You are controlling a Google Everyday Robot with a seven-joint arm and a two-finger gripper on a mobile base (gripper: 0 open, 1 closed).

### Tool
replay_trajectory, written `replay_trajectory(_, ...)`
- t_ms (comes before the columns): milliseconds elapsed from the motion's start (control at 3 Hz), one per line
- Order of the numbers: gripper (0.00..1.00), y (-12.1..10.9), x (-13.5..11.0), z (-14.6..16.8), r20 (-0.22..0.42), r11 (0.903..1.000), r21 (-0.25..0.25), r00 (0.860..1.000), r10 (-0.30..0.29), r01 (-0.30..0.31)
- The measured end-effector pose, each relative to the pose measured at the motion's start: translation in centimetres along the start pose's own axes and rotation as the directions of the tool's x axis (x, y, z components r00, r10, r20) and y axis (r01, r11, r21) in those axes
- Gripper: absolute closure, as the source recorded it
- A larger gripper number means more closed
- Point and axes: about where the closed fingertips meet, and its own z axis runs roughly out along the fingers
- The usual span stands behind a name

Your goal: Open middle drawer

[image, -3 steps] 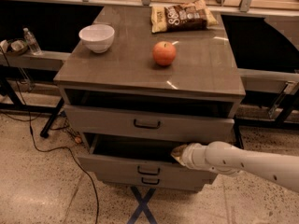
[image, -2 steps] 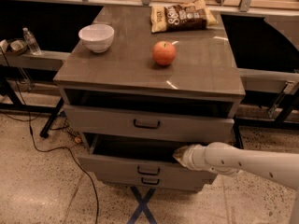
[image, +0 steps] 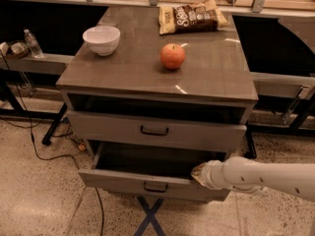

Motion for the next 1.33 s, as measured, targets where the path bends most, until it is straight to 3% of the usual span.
replay_trajectory(667, 1.00, 6.3, 4.2, -2.3, -0.122, 0.9923, -0.124, 0.992, -0.012, -0.003)
replay_trajectory(1000, 1.00, 8.4, 5.9, -3.7, -0.178, 0.9860, -0.166, 0.983, -0.035, 0.005)
replay_trajectory(1333, 1.00, 8.7, 6.3, -5.7, -0.203, 0.9857, -0.168, 0.978, -0.053, 0.018)
